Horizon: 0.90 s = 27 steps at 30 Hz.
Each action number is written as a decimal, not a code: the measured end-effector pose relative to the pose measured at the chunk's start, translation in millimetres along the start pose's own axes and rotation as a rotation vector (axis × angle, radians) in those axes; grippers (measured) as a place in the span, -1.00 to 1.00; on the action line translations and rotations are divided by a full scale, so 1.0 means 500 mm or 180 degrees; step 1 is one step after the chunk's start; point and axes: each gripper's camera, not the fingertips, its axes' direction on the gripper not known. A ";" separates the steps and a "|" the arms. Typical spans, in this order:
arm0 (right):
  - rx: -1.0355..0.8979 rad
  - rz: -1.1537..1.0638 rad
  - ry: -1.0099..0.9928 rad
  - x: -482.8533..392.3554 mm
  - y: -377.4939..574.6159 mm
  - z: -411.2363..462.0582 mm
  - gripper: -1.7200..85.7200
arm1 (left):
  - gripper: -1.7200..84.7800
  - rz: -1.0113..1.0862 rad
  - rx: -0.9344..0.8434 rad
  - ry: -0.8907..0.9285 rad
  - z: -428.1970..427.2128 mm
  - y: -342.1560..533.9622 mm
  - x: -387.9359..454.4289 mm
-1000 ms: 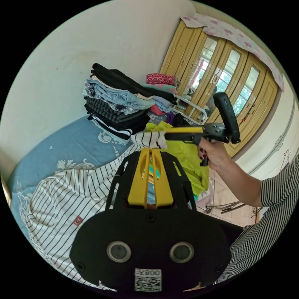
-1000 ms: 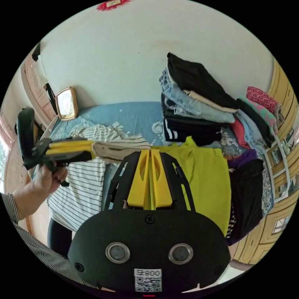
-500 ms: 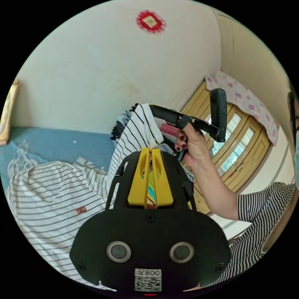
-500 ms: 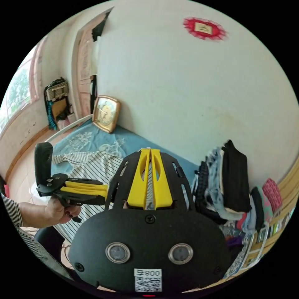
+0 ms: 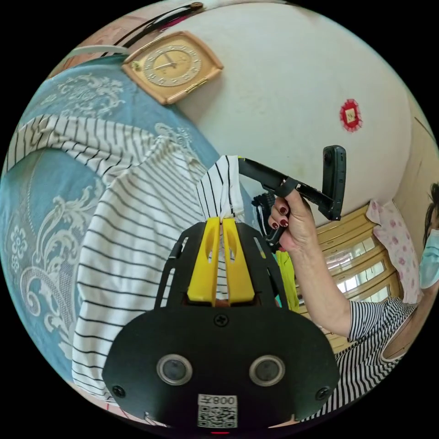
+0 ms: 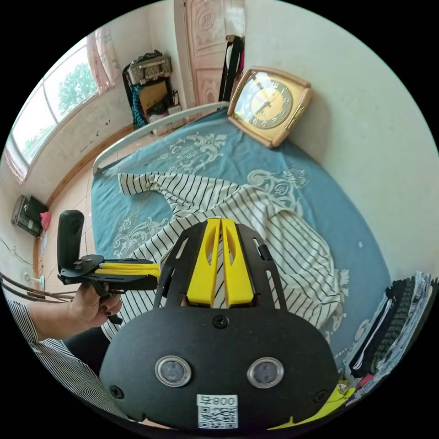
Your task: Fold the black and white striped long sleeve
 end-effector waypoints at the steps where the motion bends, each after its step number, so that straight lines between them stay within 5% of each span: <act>1: -0.0028 0.0003 -0.0056 -0.006 -0.023 0.020 -0.96 | -0.94 -0.0034 0.0000 -0.0006 -0.015 -0.008 -0.026; 17: -0.0601 -0.0055 -0.0811 -0.034 -0.248 0.257 -0.86 | -0.93 -0.0585 -0.0095 -0.0187 -0.106 -0.099 -0.258; 27: -0.0094 0.0382 -0.1182 0.005 -0.155 0.231 -0.90 | -0.93 -0.0431 0.0147 -0.0238 -0.166 -0.128 -0.272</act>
